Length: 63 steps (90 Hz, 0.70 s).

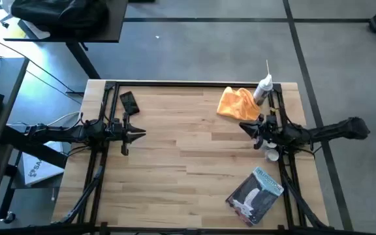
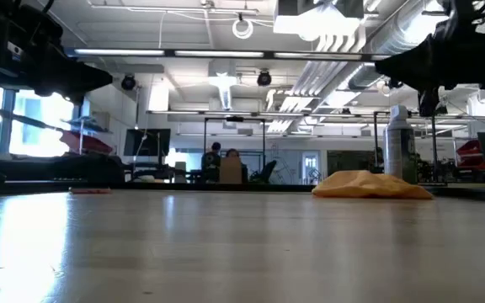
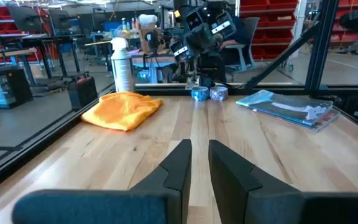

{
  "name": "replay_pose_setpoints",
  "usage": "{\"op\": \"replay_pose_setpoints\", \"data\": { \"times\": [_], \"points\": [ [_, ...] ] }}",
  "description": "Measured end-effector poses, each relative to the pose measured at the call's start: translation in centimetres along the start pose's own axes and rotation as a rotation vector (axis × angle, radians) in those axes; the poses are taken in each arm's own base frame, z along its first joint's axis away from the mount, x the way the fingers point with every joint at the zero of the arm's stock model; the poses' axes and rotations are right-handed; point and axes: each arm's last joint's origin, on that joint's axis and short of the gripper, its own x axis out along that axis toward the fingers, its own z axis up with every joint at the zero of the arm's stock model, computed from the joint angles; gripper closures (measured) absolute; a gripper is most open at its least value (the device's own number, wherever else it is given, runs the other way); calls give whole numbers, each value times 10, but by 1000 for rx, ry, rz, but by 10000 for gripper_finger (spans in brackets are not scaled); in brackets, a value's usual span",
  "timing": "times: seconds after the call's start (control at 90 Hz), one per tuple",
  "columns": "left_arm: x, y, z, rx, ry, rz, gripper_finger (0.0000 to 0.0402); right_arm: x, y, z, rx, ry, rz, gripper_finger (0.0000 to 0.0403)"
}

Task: Apply microfiber cloth
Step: Prepare the microfiber towel

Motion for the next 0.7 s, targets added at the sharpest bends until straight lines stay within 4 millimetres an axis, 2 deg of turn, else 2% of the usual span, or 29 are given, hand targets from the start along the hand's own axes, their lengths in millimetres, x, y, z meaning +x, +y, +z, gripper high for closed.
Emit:
{"op": "replay_pose_setpoints", "data": {
  "times": [0.078,0.167,0.233,0.333,0.467,0.7],
  "points": [
    [0,0,0,0,0,0,364,7,4,0,84,-14,-15,403],
    [0,0,0,0,0,0,364,25,18,6,119,-8,-20,403],
    [0,0,0,0,0,0,364,45,34,11,91,12,-24,403],
    [0,0,0,0,0,0,364,77,56,14,-43,57,-34,403],
    [0,0,0,0,0,0,364,111,74,12,-169,106,-124,403],
    [-1,0,1,-2,-16,0,364,145,98,15,-90,129,-91,403]
  ]
}}
